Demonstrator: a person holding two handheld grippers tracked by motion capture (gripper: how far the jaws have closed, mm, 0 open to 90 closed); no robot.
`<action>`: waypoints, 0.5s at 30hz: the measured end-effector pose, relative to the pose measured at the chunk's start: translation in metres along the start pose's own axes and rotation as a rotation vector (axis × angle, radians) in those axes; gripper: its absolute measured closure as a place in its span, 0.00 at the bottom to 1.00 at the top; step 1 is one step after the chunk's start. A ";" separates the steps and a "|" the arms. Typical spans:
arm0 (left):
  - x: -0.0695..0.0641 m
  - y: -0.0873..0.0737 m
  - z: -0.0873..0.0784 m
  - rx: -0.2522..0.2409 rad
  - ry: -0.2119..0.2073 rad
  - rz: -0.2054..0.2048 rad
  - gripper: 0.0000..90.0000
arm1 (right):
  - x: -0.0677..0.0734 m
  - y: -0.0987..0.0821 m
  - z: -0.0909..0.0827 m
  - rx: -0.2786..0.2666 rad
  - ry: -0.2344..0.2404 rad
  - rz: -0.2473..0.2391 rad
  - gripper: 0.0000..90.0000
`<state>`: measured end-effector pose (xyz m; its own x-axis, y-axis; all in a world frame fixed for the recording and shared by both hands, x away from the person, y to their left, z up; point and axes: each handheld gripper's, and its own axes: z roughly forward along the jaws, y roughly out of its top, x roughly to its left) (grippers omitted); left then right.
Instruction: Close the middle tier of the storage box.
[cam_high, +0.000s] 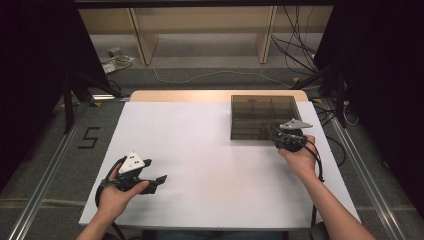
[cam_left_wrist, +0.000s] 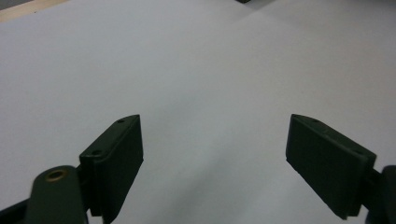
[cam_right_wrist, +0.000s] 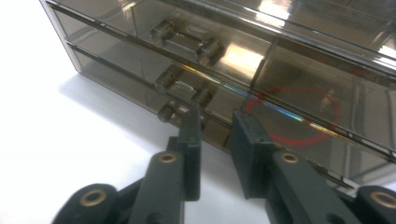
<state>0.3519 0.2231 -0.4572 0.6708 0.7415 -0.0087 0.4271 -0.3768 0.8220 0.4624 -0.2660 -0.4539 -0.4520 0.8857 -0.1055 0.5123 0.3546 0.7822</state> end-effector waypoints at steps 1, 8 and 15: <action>0.000 0.000 0.000 0.001 0.000 0.000 0.21 | 0.000 0.000 -0.002 -0.001 -0.002 0.004 0.79; 0.001 0.000 0.000 0.000 0.002 -0.003 0.21 | 0.001 -0.005 -0.010 0.010 -0.001 0.023 0.70; 0.001 -0.001 0.000 -0.001 0.002 -0.004 0.21 | 0.007 -0.006 -0.017 0.002 0.014 0.024 0.62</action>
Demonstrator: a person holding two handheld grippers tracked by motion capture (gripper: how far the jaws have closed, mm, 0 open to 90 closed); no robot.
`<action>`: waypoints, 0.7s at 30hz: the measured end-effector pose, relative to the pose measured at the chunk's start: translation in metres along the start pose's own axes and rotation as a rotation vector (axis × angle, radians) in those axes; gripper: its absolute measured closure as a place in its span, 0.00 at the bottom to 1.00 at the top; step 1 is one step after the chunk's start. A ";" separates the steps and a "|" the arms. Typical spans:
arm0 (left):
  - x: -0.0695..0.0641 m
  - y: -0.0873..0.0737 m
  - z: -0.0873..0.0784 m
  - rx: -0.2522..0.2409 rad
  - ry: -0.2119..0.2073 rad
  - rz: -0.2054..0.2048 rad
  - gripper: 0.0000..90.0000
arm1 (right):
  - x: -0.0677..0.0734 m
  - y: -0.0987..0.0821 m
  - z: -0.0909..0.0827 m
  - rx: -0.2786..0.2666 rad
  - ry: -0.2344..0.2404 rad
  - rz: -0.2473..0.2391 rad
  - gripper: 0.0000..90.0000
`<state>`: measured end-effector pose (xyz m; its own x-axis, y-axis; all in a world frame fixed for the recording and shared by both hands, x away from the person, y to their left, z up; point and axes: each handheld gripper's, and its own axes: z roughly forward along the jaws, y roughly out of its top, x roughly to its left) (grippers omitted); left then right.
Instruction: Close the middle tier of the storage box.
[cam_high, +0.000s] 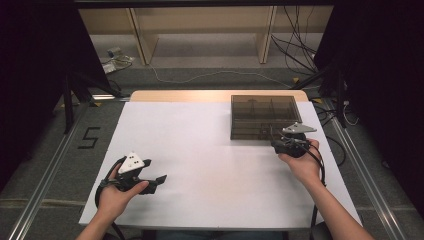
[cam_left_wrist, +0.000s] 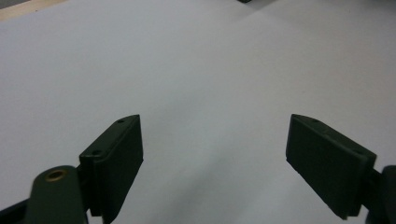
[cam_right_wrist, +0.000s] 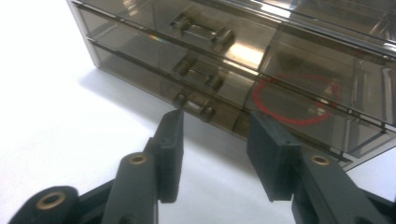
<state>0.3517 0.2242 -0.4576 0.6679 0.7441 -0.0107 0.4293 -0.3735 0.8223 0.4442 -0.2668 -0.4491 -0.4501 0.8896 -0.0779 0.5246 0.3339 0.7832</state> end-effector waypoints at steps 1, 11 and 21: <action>0.000 0.000 0.000 0.000 0.001 -0.001 0.21 | 0.001 0.000 -0.001 0.001 0.006 -0.002 0.61; 0.000 0.000 0.000 0.000 -0.001 -0.007 0.21 | 0.006 -0.005 -0.010 0.016 0.021 0.036 0.44; 0.000 0.000 0.000 0.005 -0.001 -0.003 0.21 | 0.010 -0.017 -0.026 0.014 0.066 0.045 0.31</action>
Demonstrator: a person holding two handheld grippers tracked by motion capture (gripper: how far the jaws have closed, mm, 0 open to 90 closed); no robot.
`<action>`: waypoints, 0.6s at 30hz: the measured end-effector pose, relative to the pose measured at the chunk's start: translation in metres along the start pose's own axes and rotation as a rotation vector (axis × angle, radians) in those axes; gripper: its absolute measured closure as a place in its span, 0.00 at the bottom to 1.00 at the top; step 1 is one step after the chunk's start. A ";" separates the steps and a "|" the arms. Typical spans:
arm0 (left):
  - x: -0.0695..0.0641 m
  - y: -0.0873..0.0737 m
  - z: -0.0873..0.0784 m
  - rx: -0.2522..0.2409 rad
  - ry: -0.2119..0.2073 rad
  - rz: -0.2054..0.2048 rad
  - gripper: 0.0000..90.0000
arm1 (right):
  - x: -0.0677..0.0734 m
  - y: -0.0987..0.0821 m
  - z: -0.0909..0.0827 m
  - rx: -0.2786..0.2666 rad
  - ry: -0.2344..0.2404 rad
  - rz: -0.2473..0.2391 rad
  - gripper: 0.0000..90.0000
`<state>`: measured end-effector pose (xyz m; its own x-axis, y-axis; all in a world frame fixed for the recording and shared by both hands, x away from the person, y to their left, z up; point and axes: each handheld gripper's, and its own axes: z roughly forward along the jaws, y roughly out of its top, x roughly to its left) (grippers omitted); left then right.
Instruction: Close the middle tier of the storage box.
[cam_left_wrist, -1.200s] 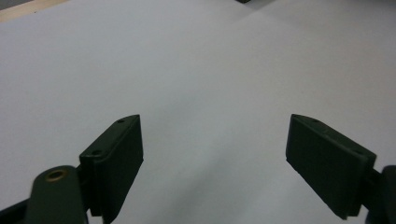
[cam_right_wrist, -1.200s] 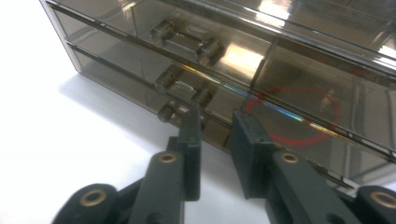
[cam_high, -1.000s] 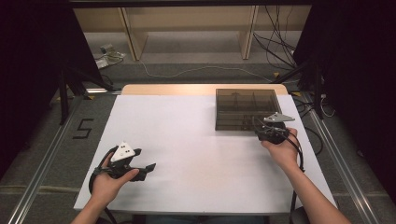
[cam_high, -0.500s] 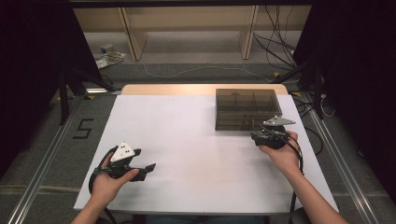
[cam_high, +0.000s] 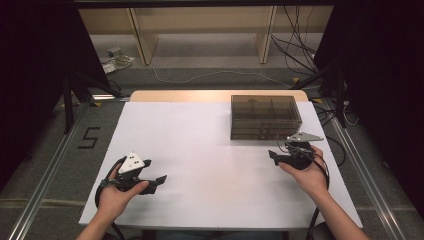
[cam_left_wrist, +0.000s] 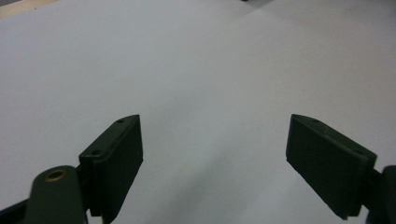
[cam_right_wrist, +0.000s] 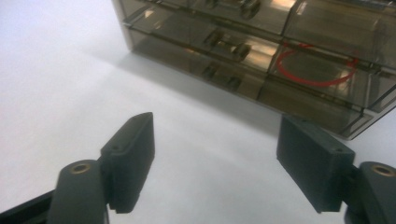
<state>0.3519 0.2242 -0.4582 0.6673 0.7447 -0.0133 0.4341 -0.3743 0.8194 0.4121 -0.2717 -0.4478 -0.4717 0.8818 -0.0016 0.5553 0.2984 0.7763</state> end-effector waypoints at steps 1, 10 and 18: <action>0.000 0.000 0.000 0.000 0.000 0.000 0.21 | 0.001 -0.001 -0.002 -0.002 0.008 -0.002 0.29; 0.000 0.000 0.000 0.005 -0.002 -0.001 0.21 | 0.012 -0.016 -0.014 0.005 0.054 -0.040 0.27; 0.000 -0.001 0.000 0.005 0.001 0.000 0.21 | 0.019 -0.025 -0.026 -0.014 0.083 -0.043 0.26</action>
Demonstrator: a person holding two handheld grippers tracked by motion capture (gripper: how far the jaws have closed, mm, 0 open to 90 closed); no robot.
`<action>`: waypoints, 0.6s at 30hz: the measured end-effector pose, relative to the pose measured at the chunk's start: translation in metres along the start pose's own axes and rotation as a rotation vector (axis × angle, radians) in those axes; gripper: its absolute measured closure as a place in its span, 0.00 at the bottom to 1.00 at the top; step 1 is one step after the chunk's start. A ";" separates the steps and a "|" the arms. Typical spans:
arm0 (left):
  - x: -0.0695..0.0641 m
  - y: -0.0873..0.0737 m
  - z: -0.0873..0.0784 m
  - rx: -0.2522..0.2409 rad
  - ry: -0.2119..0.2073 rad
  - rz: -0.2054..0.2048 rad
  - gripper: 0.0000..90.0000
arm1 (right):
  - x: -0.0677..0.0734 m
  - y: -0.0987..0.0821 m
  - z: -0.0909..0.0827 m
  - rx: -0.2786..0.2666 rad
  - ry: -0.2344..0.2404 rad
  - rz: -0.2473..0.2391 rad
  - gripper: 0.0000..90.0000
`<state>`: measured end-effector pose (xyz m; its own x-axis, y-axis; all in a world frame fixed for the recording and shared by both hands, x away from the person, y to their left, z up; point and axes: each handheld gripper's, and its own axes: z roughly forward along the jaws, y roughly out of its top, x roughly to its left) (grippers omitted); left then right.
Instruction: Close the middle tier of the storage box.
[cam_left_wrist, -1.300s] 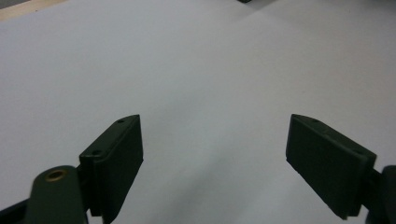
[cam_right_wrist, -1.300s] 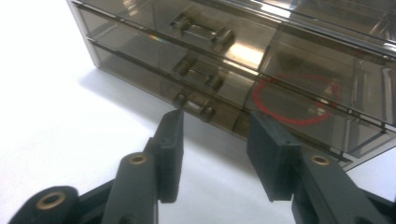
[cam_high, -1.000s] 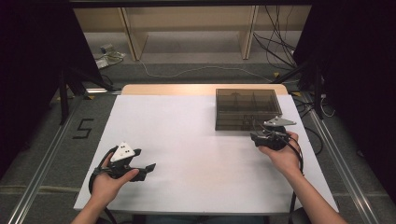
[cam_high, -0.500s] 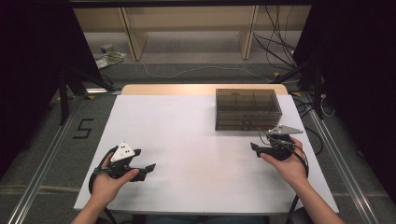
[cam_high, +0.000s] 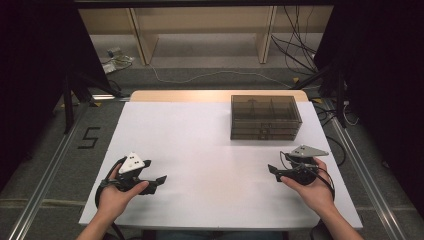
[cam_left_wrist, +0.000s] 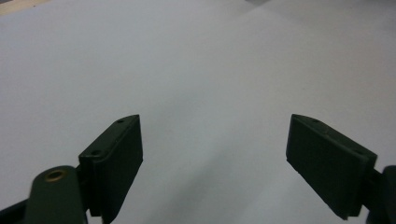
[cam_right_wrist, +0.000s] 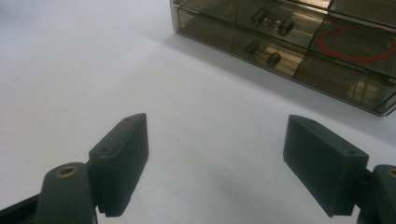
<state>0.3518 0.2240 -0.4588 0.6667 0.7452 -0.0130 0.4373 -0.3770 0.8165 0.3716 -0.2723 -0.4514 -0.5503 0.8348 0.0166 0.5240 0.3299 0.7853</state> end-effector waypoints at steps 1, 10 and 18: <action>0.000 0.000 0.000 -0.001 -0.001 -0.001 0.21 | 0.001 -0.001 -0.001 -0.003 0.004 0.000 0.26; 0.000 0.000 0.000 0.002 -0.001 -0.002 0.21 | 0.009 -0.012 -0.010 0.005 0.036 -0.017 0.25; 0.000 0.000 0.000 0.003 -0.003 0.003 0.21 | 0.011 -0.017 -0.015 -0.002 0.051 -0.017 0.23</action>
<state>0.3518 0.2235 -0.4589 0.6700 0.7422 -0.0127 0.4372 -0.3808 0.8148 0.3466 -0.2755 -0.4553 -0.5916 0.8054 0.0349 0.5132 0.3429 0.7868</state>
